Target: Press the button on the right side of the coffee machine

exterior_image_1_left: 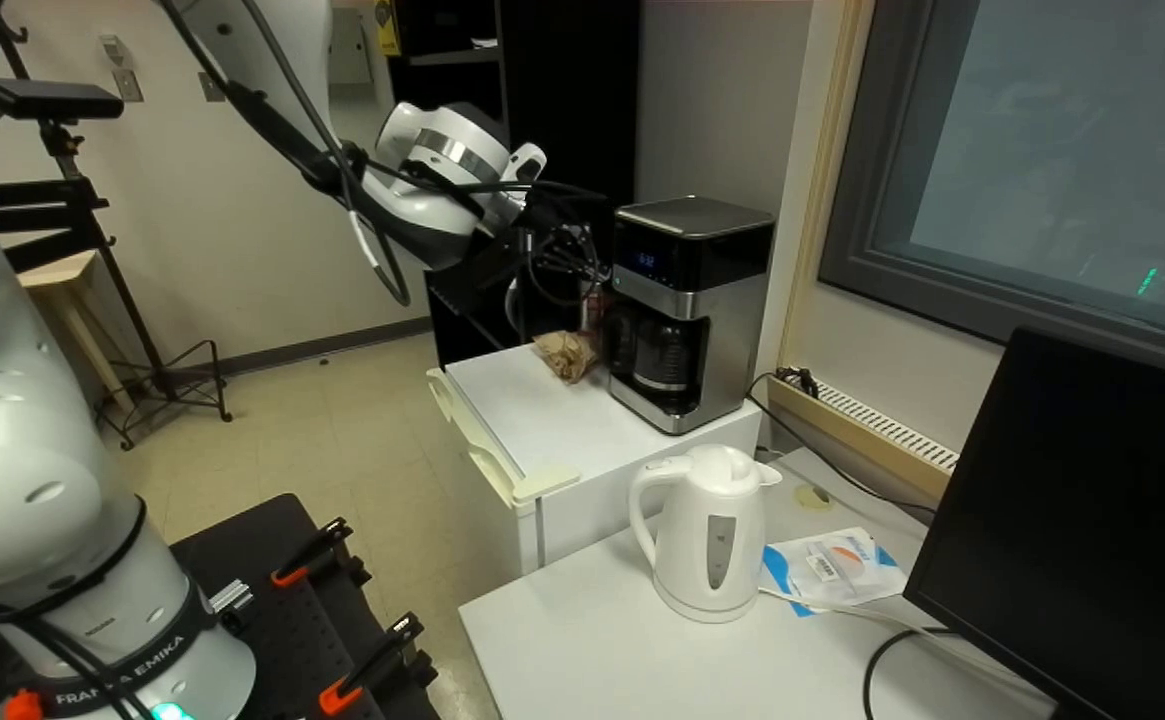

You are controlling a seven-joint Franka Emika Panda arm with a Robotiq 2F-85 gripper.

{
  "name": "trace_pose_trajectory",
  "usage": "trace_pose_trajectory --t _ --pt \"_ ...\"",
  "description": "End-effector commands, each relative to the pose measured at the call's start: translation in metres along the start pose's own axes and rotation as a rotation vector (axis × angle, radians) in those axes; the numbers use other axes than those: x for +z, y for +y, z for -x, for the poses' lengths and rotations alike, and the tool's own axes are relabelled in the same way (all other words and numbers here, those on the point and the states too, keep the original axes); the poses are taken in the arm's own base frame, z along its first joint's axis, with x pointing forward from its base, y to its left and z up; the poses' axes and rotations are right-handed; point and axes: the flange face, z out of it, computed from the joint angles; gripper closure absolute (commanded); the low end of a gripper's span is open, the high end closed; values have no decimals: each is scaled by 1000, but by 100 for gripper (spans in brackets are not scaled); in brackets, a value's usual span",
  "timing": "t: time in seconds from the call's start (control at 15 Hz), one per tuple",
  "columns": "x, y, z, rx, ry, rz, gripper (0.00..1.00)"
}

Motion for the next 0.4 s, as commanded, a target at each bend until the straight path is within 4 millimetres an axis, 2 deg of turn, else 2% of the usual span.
trace_pose_trajectory --t 0.0,0.33 --pt "-34 0 20 -67 18 -48 100" --pt "-57 -6 40 -114 32 -96 100"
